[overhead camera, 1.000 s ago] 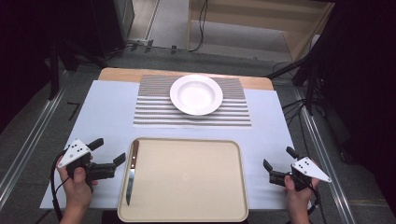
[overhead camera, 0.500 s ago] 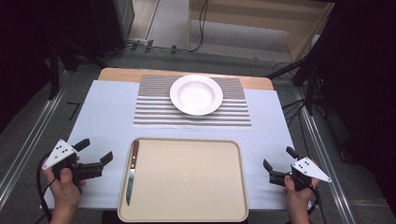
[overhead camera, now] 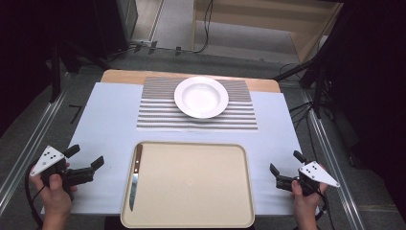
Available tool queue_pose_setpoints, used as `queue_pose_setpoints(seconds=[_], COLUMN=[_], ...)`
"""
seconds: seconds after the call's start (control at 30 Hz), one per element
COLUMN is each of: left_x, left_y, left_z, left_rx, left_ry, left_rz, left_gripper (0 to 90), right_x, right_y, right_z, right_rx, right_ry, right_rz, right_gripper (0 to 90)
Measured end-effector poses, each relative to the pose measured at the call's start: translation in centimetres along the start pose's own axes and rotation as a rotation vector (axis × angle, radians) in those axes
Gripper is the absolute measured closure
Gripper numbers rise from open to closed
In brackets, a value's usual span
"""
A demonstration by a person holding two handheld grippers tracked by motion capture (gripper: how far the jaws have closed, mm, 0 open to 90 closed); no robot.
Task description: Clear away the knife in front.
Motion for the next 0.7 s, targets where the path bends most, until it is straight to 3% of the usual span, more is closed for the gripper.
queue_pose_setpoints(seconds=[0.4,0.7], left_x=[1.9,2.1], left_y=[-0.5,-1.1], left_z=[-0.7,-0.4], left_rx=[-0.014,-0.025], left_ry=[0.030,0.041], left_rz=[-0.032,-0.059], left_gripper=[0.0,0.0], right_x=[0.0,0.0], right_y=[0.0,0.0], right_z=[0.0,0.0], right_rx=[0.000,0.000], right_ry=[-0.001,0.000], right_rz=[-0.001,0.003], right_gripper=[0.0,0.0])
Point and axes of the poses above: each handheld gripper's, and its own axes: z roughly forward along the jaws, y roughly out of its top, x roughly to its left, the point moved 9 cm from there along z, roughly forward along the jaws, and after that the axes turned 2 degrees about z, right-handed, at the moved point
